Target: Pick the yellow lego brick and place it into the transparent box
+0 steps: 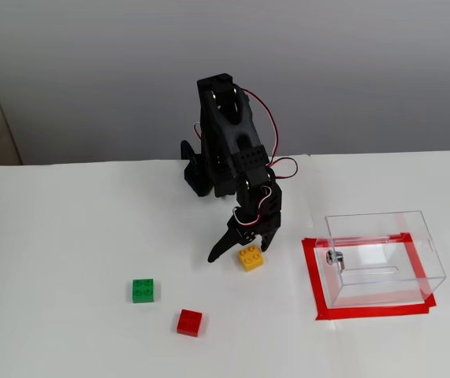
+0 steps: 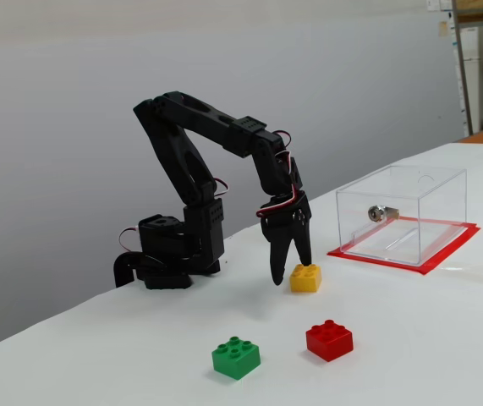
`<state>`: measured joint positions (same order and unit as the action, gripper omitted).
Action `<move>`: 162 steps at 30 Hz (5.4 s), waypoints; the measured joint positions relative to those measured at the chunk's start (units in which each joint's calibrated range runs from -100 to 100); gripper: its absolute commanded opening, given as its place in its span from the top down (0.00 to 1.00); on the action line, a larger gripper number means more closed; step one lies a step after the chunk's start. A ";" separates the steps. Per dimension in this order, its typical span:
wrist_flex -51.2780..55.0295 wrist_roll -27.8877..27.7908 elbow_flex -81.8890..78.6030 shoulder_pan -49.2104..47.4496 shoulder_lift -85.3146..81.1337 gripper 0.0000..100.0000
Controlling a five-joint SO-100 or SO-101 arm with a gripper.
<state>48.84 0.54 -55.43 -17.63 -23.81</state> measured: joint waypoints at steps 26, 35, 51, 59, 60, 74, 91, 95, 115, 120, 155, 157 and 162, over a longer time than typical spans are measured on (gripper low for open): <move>0.00 -0.15 0.00 -0.11 -1.95 0.81; 0.00 -0.15 0.00 0.00 -1.95 0.81; -0.09 0.24 -1.24 0.00 -1.95 0.81; -0.09 0.24 -1.24 0.00 -1.95 0.95; -0.09 0.24 -1.24 0.00 -1.95 0.95; -0.09 0.24 -1.15 0.00 -2.62 0.95; 0.60 0.24 0.00 -5.98 -27.91 0.96; 3.68 0.24 6.18 -10.36 -29.94 0.96; 6.77 0.24 52.07 -28.95 6.60 0.96; 6.77 0.24 57.37 -32.91 14.04 0.96; 6.77 0.24 60.11 -35.36 17.93 0.67; 6.77 0.24 60.11 -35.36 17.93 0.67; 6.77 0.24 60.11 -35.36 17.93 0.67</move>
<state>55.61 0.78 4.68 -52.99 -5.88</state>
